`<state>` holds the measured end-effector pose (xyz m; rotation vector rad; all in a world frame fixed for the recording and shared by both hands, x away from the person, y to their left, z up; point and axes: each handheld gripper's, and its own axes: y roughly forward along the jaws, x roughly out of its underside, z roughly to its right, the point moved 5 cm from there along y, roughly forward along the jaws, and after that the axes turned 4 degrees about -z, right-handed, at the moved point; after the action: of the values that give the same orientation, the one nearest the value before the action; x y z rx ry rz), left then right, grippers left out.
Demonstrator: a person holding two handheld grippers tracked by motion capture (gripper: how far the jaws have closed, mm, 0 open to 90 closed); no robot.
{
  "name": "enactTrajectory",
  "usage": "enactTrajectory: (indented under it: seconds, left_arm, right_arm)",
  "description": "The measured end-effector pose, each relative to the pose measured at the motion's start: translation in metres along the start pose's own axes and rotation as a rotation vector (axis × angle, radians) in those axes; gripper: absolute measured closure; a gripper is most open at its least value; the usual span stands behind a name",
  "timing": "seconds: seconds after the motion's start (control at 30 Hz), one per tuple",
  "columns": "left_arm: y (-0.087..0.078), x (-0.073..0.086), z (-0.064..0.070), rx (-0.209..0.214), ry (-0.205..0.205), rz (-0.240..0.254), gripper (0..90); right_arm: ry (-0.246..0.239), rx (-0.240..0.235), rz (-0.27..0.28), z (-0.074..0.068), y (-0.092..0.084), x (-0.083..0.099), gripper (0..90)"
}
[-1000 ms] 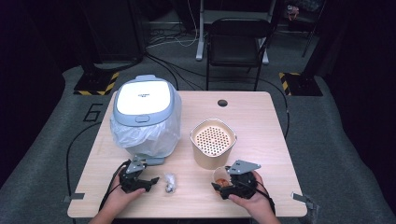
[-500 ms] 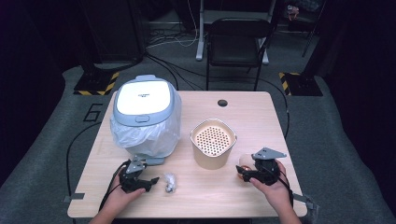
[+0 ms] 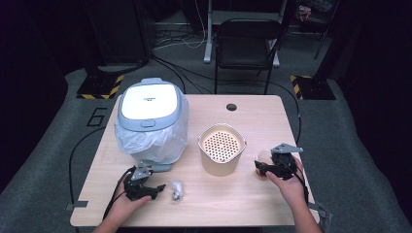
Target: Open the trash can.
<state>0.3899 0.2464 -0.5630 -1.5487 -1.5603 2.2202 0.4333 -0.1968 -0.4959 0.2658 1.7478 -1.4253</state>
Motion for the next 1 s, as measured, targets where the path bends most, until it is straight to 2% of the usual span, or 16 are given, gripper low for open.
enactTrajectory:
  seconds: [0.1,0.27,0.37,0.53,0.7,0.9,1.0]
  left_arm:
    - [0.000,0.000,0.000,0.000,0.000,0.000,21.1]
    - [0.000,0.000,0.000,0.000,0.001,0.000,21.1]
    - [0.000,0.000,0.000,0.001,0.002,-0.001,21.1]
    - [0.000,0.000,0.000,0.001,0.001,0.000,21.1]
    - [0.000,0.000,0.000,0.003,0.005,-0.001,21.1]
    - [0.000,0.000,0.000,0.003,0.005,-0.001,21.1]
    - [0.000,0.000,0.000,0.003,0.005,-0.001,21.1]
  right_arm:
    - [0.028,0.004,0.011,0.004,0.001,0.000,20.7]
    - [0.038,-0.001,0.020,0.006,0.002,0.002,18.6]
    - [0.053,-0.004,0.012,0.005,0.002,0.001,13.9]
    - [0.041,-0.005,0.019,0.002,-0.004,-0.003,13.8]
    - [0.022,0.007,0.050,0.001,-0.014,-0.010,13.7]
    - [-0.001,0.020,0.085,-0.003,-0.034,-0.020,14.1]
    - [-0.021,0.005,0.108,-0.012,-0.046,-0.025,14.8]
